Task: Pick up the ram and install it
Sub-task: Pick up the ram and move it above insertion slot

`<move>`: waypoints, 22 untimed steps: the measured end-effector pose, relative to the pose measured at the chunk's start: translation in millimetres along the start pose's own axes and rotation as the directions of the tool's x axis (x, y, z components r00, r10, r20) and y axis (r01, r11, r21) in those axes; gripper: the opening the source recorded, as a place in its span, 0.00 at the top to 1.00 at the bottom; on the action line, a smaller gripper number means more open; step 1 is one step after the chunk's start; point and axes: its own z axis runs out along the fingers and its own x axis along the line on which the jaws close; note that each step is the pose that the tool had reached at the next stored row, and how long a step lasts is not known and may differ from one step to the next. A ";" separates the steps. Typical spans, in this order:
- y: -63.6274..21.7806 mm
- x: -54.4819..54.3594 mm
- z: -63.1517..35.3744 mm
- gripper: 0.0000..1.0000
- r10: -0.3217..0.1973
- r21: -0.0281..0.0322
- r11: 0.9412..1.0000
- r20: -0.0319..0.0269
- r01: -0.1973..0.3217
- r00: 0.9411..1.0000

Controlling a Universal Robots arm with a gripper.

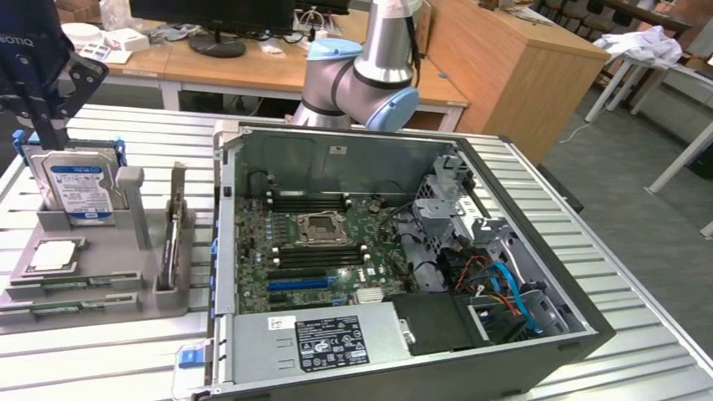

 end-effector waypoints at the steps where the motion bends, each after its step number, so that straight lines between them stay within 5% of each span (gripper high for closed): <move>1: 0.0 0.0 0.1 0.89 -0.005 0.000 1.000 0.000 0.005 1.000; 7: 0.0 0.0 0.8 0.89 -0.094 -0.003 0.996 -0.004 0.094 0.996; 12: 0.0 0.0 1.3 0.89 -0.185 -0.005 0.983 -0.008 0.185 0.983; 17: -0.1 0.0 2.0 0.89 -0.274 -0.008 0.962 -0.011 0.274 0.962; 22: -0.1 0.1 2.9 0.89 -0.360 -0.012 0.933 -0.015 0.359 0.933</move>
